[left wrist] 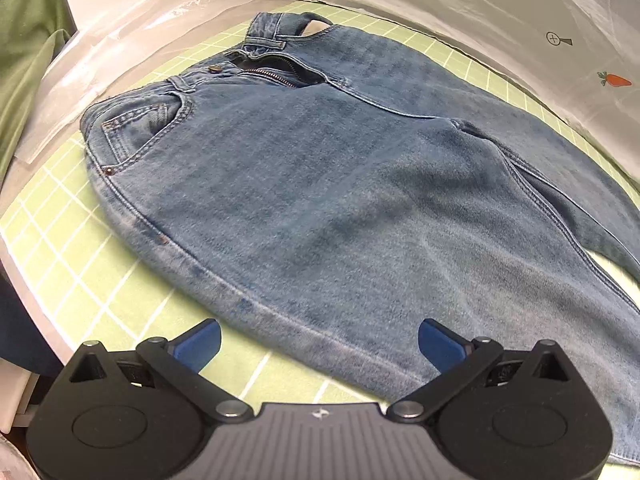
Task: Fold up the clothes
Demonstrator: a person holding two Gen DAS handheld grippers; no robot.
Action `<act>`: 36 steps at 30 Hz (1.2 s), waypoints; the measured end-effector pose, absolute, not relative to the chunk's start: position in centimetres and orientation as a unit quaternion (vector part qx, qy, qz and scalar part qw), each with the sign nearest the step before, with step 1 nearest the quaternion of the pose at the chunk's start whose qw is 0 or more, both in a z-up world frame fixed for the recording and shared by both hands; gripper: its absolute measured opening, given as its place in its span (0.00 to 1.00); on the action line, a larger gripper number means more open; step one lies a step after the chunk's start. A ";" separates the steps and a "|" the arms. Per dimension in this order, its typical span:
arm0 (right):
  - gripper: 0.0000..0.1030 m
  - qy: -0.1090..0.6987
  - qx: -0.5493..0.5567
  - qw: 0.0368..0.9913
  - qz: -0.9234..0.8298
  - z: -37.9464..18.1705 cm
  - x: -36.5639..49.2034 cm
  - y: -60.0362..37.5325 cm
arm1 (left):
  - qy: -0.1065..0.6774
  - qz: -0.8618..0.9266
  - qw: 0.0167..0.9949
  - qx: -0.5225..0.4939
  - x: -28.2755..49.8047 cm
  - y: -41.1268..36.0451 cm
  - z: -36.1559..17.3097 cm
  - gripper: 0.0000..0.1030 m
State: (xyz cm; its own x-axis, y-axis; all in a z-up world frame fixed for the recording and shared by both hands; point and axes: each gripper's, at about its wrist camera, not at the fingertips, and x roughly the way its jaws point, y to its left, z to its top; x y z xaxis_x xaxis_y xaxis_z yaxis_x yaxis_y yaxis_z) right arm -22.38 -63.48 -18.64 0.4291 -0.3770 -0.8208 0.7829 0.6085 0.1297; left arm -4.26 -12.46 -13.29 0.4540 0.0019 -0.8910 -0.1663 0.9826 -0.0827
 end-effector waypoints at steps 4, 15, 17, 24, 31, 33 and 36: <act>1.00 0.392 0.254 0.803 -0.370 -18.7 -21.4 -63.5 | 0.519 0.050 0.848 -0.094 -4.9 -10.9 -13.0 1.00; 1.00 0.404 0.231 0.778 -0.422 -19.2 -19.5 -62.6 | 0.485 0.104 0.846 -0.195 -3.5 -3.5 -12.8 1.00; 1.00 0.401 0.235 0.774 -0.429 -19.2 -19.3 -62.6 | 0.478 0.119 0.844 -0.212 -2.9 -1.7 -13.0 1.00; 1.00 0.410 0.272 0.737 -0.463 -19.0 -18.1 -63.4 | 0.463 0.166 0.832 -0.255 1.6 4.9 -13.6 1.00; 0.99 0.381 0.336 0.688 -0.518 -18.8 -17.5 -64.2 | 0.458 0.184 0.822 -0.285 5.7 8.7 -13.9 0.98; 0.94 0.352 0.363 0.676 -0.536 -18.5 -17.8 -64.2 | 0.457 0.179 0.823 -0.286 6.4 9.0 -14.0 0.91; 0.77 0.328 0.376 0.665 -0.555 -18.1 -18.1 -64.1 | 0.462 0.178 0.818 -0.294 7.2 9.4 -14.2 0.75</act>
State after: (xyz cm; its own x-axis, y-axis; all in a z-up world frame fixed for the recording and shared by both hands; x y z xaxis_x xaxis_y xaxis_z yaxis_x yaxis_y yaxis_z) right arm -18.07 -64.07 -18.11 0.1679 -0.4929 -0.8537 0.9856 0.1007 0.1358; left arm 7.15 9.39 -14.23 0.5097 0.0189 -0.8601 -0.5619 0.7644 -0.3162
